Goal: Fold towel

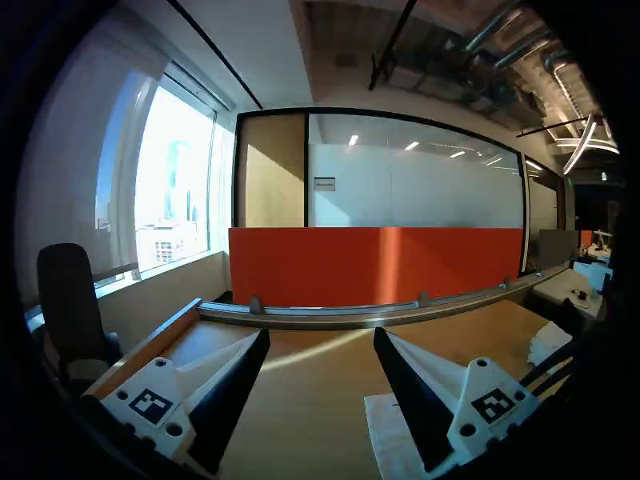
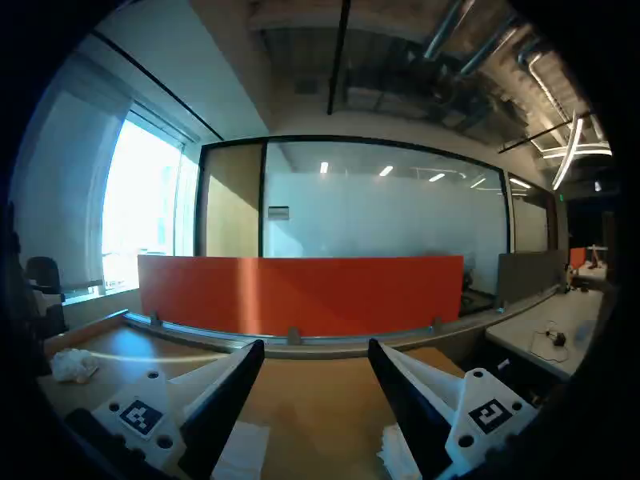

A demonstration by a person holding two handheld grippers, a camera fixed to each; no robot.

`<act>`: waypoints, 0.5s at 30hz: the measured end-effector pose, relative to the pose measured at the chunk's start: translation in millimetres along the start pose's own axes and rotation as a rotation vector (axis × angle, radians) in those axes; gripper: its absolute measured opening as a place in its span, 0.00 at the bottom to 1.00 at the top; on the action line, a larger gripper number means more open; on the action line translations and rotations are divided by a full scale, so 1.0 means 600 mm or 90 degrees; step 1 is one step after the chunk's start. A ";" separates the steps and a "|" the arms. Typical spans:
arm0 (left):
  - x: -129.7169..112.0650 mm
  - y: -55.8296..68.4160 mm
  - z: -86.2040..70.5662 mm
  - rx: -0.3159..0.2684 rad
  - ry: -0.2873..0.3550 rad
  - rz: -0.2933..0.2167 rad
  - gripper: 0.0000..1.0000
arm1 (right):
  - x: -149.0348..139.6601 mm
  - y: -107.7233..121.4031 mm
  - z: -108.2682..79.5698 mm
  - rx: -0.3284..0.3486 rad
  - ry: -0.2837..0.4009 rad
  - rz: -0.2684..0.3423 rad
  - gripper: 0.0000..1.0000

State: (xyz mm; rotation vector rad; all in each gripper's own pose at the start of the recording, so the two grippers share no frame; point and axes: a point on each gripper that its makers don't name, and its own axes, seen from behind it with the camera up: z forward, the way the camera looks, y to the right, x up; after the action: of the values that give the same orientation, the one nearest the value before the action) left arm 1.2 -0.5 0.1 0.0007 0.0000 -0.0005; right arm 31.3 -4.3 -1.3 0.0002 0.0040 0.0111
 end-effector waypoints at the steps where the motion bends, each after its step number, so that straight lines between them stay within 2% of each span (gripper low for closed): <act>1: 0.003 -0.001 0.000 0.001 0.000 0.000 0.96 | 0.004 -0.001 0.000 0.000 0.000 0.000 1.00; 5: 0.010 -0.002 0.004 0.001 -0.004 0.000 0.96 | 0.017 -0.005 0.003 0.001 -0.003 -0.005 1.00; 9: 0.012 0.006 0.009 -0.016 -0.015 0.008 0.96 | 0.019 -0.010 0.008 0.011 -0.014 -0.016 1.00; 15: 0.001 0.042 0.012 -0.079 -0.048 0.026 0.96 | 0.008 -0.039 0.011 0.067 -0.046 -0.050 1.00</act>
State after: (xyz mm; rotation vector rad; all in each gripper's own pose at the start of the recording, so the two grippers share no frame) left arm 1.9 25.0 7.5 -0.1228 -0.0759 0.0409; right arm 36.3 -27.8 5.5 0.1054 -0.0670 -0.0674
